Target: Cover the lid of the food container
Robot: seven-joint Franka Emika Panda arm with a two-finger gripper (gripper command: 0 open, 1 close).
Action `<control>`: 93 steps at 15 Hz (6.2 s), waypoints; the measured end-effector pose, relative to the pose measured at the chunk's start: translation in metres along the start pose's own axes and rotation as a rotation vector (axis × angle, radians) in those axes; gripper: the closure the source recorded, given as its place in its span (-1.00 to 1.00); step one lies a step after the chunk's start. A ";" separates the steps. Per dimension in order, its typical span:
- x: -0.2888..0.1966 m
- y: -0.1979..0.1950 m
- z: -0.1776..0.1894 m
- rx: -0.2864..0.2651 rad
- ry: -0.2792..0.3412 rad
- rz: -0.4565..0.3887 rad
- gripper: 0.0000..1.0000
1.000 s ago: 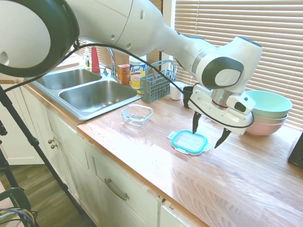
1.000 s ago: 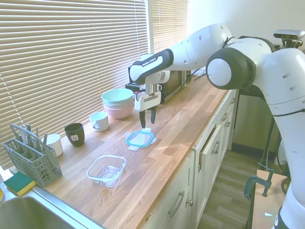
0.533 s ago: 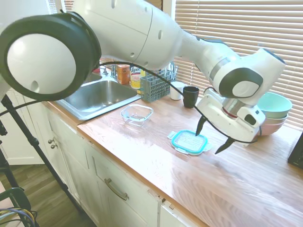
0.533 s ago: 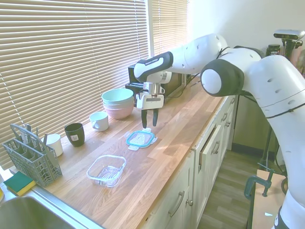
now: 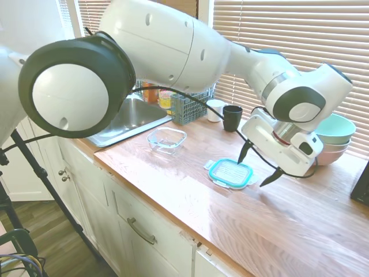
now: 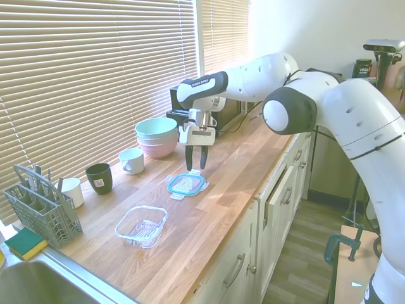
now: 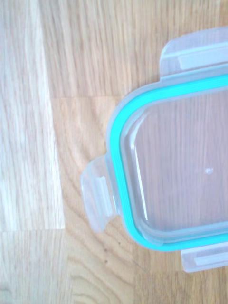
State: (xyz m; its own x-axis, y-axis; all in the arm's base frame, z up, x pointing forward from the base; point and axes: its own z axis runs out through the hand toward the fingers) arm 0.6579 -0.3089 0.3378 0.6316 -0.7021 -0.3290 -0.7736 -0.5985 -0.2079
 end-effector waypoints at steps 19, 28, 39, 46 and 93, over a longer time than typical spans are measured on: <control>0.007 -0.017 0.022 0.025 -0.021 0.000 1.00; 0.008 -0.019 0.031 0.021 -0.030 -0.001 1.00; -0.013 -0.054 0.024 0.017 0.008 -0.029 1.00; -0.094 -0.097 -0.042 -0.027 0.110 -0.085 1.00; -0.317 -0.152 -0.030 -0.279 0.379 -0.283 1.00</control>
State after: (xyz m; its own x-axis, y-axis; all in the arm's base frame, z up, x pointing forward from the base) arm 0.5768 -0.0073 0.5014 0.8272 -0.5575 0.0699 -0.5603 -0.8278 0.0288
